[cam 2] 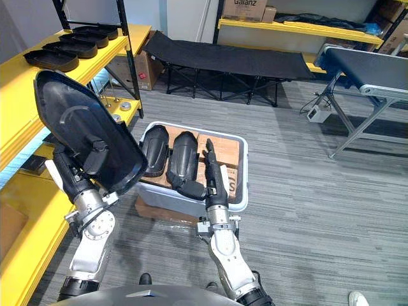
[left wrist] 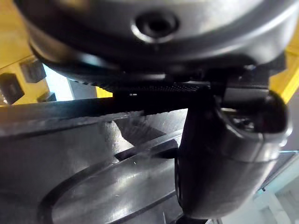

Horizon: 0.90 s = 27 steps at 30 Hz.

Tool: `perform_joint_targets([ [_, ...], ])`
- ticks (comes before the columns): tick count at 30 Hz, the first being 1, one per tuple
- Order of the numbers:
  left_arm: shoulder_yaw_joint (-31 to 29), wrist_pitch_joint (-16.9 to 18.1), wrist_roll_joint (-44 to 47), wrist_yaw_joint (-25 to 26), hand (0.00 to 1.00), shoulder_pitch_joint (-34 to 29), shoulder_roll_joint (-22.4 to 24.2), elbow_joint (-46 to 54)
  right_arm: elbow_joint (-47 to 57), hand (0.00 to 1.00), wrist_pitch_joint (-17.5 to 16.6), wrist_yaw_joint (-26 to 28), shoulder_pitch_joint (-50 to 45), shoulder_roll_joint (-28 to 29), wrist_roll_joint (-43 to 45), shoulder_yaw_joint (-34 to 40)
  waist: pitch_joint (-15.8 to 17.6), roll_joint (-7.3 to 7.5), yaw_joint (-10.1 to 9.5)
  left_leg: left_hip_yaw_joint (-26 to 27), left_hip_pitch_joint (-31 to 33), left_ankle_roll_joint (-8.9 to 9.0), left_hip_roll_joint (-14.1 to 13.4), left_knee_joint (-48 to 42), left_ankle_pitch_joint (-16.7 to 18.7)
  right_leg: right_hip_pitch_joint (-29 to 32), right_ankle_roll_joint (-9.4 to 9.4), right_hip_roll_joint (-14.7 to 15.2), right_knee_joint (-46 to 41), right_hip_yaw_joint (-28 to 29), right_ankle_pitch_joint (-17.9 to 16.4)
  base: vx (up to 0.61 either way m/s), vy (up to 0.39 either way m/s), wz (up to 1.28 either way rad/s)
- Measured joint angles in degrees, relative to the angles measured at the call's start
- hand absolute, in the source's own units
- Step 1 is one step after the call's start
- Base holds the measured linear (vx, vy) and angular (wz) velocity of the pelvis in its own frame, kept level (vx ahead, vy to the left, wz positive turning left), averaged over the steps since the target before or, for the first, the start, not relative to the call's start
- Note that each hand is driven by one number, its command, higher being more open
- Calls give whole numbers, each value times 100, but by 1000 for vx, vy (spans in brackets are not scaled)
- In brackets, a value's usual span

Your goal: Walk over and take three plastic housings, then place them on the shelf

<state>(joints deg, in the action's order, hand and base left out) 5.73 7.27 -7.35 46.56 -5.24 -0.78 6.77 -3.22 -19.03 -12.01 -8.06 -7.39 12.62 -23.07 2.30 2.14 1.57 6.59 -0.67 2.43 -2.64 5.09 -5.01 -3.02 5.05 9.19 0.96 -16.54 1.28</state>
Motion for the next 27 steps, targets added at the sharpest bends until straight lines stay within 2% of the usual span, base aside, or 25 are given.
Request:
perform_joint_targets([
  [2, -59, 197, 79, -64, 0, -4, 4, -87, 0, 100, -16, 123, -15, 8, 166, 21, 0, 0, 8, 7, -4, 3, -4, 1, 2, 3, 4, -5, 0, 13, 2, 2, -6, -4],
  [4, -156, 633, 161, -203, 0, -28, 24, -204, 0, 100, -15, 151, -106, 93, 160, 284, -1, 2, 9, 54, -11, 5, -6, 1, 5, 17, 3, -7, 1, 69, 2, -1, 2, -7],
  [5, -176, 730, 172, -235, 0, -48, 27, -203, 0, 100, -15, 151, -149, 134, 161, 386, -1, 2, 5, 78, -16, 5, -6, 1, 8, 24, 3, -8, 1, 102, 3, 1, 8, -14],
  [6, -214, 920, 175, -253, 0, -97, 26, -201, -1, 100, -13, 154, -258, 194, 163, 616, -1, 2, 9, 115, -29, 6, -4, 1, 32, 31, 3, -3, 2, 128, 3, 4, 7, -13],
  [9, -247, 1183, 190, -260, 0, -229, 19, -151, -7, 100, 60, 192, -621, 216, 197, 1334, -1, 2, 21, 171, -41, 5, -2, 2, 67, 27, 4, 3, 2, 176, 3, 15, 8, -11],
  [11, -343, 1209, 233, -280, 0, -265, 25, -146, -93, 100, 146, 194, -744, 203, 207, 1670, -1, 2, 31, 197, -44, 6, -7, 2, 69, 36, 14, -2, 2, 206, 9, 12, 1, -10],
  [15, -426, 1267, 485, -731, 0, -610, 17, 139, -171, 100, 362, 191, -1085, 172, 408, 2261, 0, -1, 74, 270, -41, 12, -20, 3, 76, 86, 14, -12, 1, 292, 9, 5, -2, -11],
  [22, -430, 1268, 710, -1320, 0, -668, -22, 171, -186, 100, 355, 199, -1149, 169, 460, 2390, 1, -2, 154, 396, -44, 49, -53, 3, 136, 145, 16, -34, -1, 411, 12, -4, 0, -6],
  [27, -475, 1268, 726, -1457, 0, -669, -27, 171, -186, 100, 362, 739, -1153, 309, 828, 2617, 5, -9, 175, 468, -47, 44, -84, 0, 152, 191, 58, -39, -1, 478, 40, 9, -5, -9],
])
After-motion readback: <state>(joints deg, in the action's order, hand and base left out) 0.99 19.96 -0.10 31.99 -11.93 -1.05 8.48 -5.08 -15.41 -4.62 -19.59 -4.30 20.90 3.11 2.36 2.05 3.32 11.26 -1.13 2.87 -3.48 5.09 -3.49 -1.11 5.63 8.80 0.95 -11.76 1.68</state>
